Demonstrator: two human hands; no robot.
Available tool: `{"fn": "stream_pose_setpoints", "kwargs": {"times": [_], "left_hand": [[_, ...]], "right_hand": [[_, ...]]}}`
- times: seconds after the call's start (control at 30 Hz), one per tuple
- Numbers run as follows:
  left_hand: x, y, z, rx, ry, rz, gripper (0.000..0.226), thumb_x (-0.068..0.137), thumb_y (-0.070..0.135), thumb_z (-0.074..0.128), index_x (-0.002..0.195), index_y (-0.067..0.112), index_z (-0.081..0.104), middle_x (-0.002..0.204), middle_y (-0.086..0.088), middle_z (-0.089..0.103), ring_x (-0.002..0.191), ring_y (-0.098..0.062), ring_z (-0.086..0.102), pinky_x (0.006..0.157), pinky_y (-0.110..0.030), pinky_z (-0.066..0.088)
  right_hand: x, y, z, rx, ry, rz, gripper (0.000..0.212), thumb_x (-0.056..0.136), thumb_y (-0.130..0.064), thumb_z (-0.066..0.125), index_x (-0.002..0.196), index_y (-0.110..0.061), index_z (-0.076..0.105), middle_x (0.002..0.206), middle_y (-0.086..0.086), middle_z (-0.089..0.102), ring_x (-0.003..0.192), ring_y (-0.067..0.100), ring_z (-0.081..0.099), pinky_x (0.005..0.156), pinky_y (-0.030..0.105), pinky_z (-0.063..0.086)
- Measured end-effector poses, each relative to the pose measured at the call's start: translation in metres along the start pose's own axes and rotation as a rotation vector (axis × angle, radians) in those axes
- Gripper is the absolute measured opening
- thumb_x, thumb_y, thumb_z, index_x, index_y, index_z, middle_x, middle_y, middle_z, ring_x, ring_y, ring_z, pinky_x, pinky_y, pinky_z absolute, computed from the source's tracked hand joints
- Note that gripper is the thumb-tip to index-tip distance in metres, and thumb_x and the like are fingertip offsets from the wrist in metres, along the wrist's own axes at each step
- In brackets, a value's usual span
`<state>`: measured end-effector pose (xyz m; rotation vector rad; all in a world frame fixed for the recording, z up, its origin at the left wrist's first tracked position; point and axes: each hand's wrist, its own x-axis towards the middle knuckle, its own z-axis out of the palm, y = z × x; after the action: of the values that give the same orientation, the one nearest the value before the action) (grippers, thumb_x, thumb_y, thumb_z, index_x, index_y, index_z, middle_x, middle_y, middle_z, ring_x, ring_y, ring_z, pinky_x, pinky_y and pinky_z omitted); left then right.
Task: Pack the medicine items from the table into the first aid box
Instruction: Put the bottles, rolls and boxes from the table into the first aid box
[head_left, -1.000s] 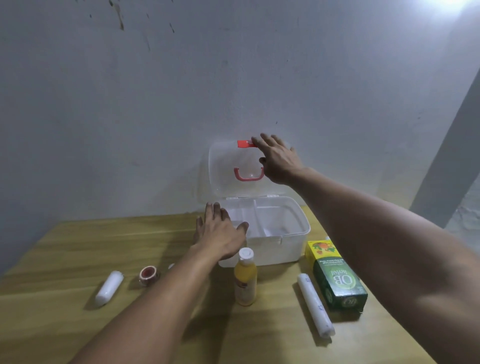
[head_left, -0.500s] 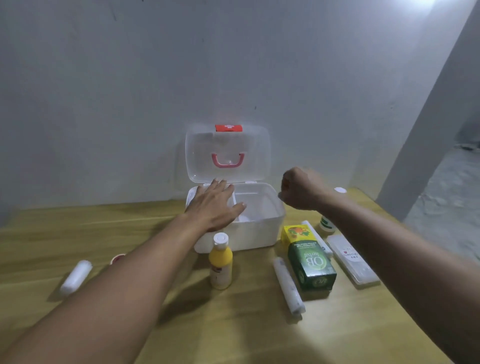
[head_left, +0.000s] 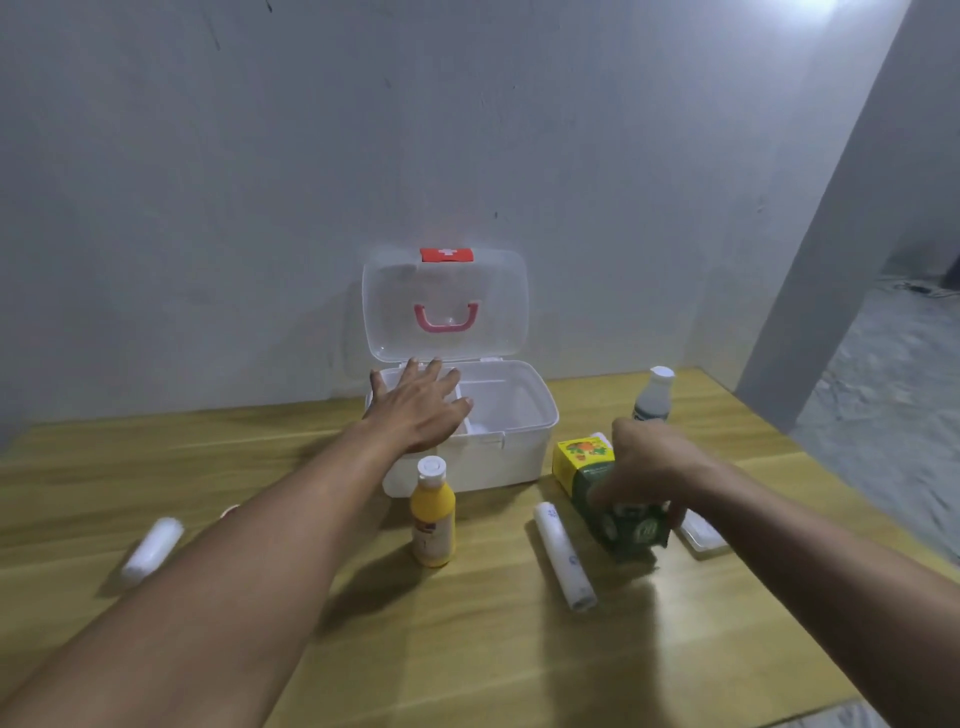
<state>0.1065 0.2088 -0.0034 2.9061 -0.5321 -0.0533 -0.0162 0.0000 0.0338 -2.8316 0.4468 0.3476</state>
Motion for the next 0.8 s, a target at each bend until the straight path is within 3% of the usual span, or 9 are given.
{"fn": "stream_pose_setpoints", "kwargs": {"times": [0.2, 0.33, 0.43, 0.57, 0.73, 0.8], "left_hand": [[0.001, -0.013, -0.008, 0.022, -0.006, 0.004, 0.062, 0.099, 0.050, 0.027, 0.155, 0.025, 0.015, 0.164, -0.003, 0.003, 0.151, -0.021, 0.003, 0.120, -0.051, 0.003], [0.001, -0.017, 0.000, 0.054, 0.025, 0.010, 0.060, 0.098, 0.045, 0.027, 0.154, 0.024, 0.018, 0.164, -0.003, 0.002, 0.151, -0.018, 0.002, 0.121, -0.050, 0.003], [0.000, -0.017, 0.002, 0.030, 0.037, 0.015, 0.058, 0.099, 0.035, 0.026, 0.154, 0.020, 0.016, 0.164, -0.002, 0.002, 0.151, -0.016, 0.001, 0.122, -0.048, 0.001], [0.000, -0.018, 0.002, 0.018, 0.045, 0.009, 0.061, 0.096, 0.024, 0.030, 0.154, 0.014, 0.015, 0.164, -0.002, 0.002, 0.151, -0.014, 0.001, 0.122, -0.047, 0.000], [-0.002, -0.018, 0.002, 0.023, 0.060, 0.011, 0.057, 0.100, 0.026, 0.029, 0.154, 0.014, 0.015, 0.164, -0.002, 0.002, 0.151, -0.017, 0.000, 0.122, -0.047, 0.000], [-0.002, -0.016, 0.002, 0.030, 0.070, 0.007, 0.055, 0.101, 0.026, 0.028, 0.154, 0.016, 0.017, 0.164, -0.003, 0.002, 0.151, -0.017, 0.001, 0.122, -0.048, 0.000]], "right_hand": [[-0.004, -0.003, -0.050, -0.186, 0.309, -0.042, 0.035, 0.066, -0.041, 0.074, 0.065, -0.017, 0.049, 0.063, 0.001, 0.051, 0.055, 0.016, 0.046, 0.050, 0.025, 0.035], [0.005, -0.025, -0.070, -0.205, 0.440, -0.210, 0.035, 0.064, -0.042, 0.076, 0.078, -0.012, 0.063, 0.065, 0.005, 0.057, 0.058, 0.022, 0.053, 0.048, 0.025, 0.040], [0.016, -0.051, -0.068, -0.276, 0.411, -0.360, 0.036, 0.066, -0.037, 0.076, 0.089, -0.011, 0.066, 0.072, 0.005, 0.059, 0.065, 0.023, 0.057, 0.048, 0.024, 0.042], [0.037, -0.085, -0.055, -0.392, 0.312, -0.471, 0.031, 0.067, -0.031, 0.080, 0.087, -0.016, 0.061, 0.065, 0.000, 0.047, 0.066, 0.024, 0.053, 0.045, 0.022, 0.034], [0.073, -0.107, -0.028, -0.363, 0.155, -0.530, 0.034, 0.074, -0.022, 0.080, 0.101, -0.004, 0.068, 0.074, 0.003, 0.057, 0.068, 0.019, 0.053, 0.045, 0.020, 0.032], [0.084, -0.111, -0.023, -0.341, 0.128, -0.538, 0.034, 0.075, -0.020, 0.079, 0.103, -0.004, 0.069, 0.088, 0.007, 0.067, 0.072, 0.020, 0.056, 0.047, 0.020, 0.036]]}}
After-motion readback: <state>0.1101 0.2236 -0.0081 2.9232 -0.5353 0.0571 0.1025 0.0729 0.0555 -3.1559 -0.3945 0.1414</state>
